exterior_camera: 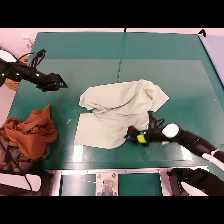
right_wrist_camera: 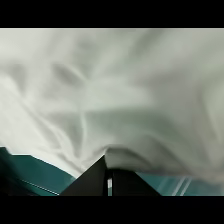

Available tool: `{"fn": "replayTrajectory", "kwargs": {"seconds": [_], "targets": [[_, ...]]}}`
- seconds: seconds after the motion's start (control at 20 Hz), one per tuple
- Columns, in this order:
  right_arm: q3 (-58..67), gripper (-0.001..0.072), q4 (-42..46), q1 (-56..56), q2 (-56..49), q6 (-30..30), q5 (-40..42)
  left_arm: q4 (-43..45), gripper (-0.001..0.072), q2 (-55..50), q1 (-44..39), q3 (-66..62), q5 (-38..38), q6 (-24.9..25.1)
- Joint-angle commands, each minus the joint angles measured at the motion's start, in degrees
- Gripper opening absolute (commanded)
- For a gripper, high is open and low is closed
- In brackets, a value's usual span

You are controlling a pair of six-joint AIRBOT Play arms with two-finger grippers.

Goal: Fold the shirts.

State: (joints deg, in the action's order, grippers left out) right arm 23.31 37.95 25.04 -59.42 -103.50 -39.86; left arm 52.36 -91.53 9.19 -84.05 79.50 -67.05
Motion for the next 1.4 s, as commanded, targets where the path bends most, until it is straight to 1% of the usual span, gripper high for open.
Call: {"fn": "replayTrajectory", "kwargs": {"seconds": [0.0,0.1,0.2,0.3,0.4,0.6,0.7,0.8,0.9,0.95,1.0,1.05,1.15,1.25,1.35], "targets": [[7.85,0.002,16.72,-16.81,2.45,1.53,-17.35,0.02,0.0701,-0.02,0.04,-0.07,0.48,0.02],[14.34,0.002,25.29,-32.85,3.37,3.06,-24.57,0.02,0.0702,-0.04,0.04,-0.04,0.44,0.0],[19.15,0.002,25.42,-47.5,2.21,9.38,-25.35,-0.2,0.0702,-0.07,-0.04,0.59,0.44,-0.63],[21.38,0.002,24.17,-55.95,-1.25,13.51,-25.35,-0.7,0.0702,-0.09,-1.46,4.35,0.44,-1.9],[21.59,0.002,24.26,-59.34,-5.77,15.65,-25.24,-1.16,0.0702,-0.09,-5.09,10.38,-1.55,-1.33],[21.59,0.002,24.11,-59.82,-12.28,16.44,-23.58,-2.47,0.0702,-0.11,-14.23,19.1,-15.85,-1.09],[21.59,0.002,23.56,-59.82,-12.92,17.22,-22.84,-5.57,0.0701,-0.59,-17.97,20.55,-21.59,-1.66],[21.66,0.002,23.34,-59.82,-12.9,17.22,-22.32,-8.74,0.07,-2.32,-21.88,20.68,-21.81,-1.44],[21.66,0.002,23.12,-59.82,-12.9,17.25,-22.05,-8.68,0.0699,-4.02,-25.55,20.68,-18.45,-1.09],[21.73,0.002,22.69,-59.82,-12.9,17.27,-22.05,-8.68,0.0592,-4.46,-27.04,20.63,-16.98,0.37],[21.9,0.0019,22.45,-59.82,-12.9,17.27,-22.1,-8.72,0.0263,-4.52,-27.87,20.59,-16.72,1.68],[22.29,0.002,22.21,-59.82,-12.85,17.29,-22.23,-8.63,0.003,-4.48,-27.98,20.09,-16.63,2.25],[24.15,0.0019,20.39,-59.82,-12.57,18.45,-23.98,-7.43,0.0023,-3.8,-26.34,16.76,-13.42,1.7],[27.74,0.0019,16.92,-59.82,-10.56,19.3,-26.77,-2.51,0.0022,-0.57,-23.91,11.69,-10.21,-1.6],[33.38,0.0019,12.92,-59.82,-6.69,20.22,-29.29,3.04,0.0022,5.49,-21.27,5.57,-9.22,-4.24]]}}
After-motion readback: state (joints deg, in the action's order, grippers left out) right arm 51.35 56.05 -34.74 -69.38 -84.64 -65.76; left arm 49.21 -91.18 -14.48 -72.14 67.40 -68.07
